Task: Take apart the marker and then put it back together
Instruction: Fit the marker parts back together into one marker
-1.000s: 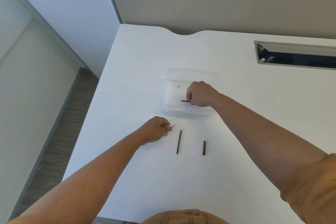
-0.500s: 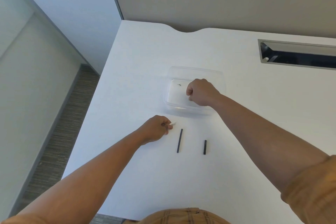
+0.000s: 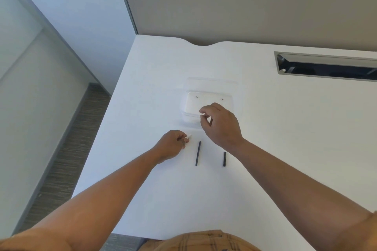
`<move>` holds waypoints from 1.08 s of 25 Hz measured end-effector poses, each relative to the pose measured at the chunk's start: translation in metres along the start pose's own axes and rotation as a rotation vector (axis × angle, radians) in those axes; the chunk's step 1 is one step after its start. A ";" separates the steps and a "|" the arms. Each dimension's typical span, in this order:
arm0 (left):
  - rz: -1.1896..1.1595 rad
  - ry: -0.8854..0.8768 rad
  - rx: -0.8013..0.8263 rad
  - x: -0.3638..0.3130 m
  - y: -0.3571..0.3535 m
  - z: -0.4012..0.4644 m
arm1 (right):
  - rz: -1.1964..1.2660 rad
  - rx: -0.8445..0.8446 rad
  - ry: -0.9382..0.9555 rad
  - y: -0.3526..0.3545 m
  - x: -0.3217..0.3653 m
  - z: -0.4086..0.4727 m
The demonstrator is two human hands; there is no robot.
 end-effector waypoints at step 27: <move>-0.197 -0.066 -0.110 0.023 -0.004 -0.065 | 0.178 0.434 -0.567 -0.062 -0.023 -0.110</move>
Point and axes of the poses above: each hand's wrist, its own z-axis towards the middle knuckle, its own y-axis out of the back of the hand, x = y × z, the point moved 9 cm from there along z, towards the middle knuckle, and after that the axes turned 9 degrees about y, right-handed, at the moved point
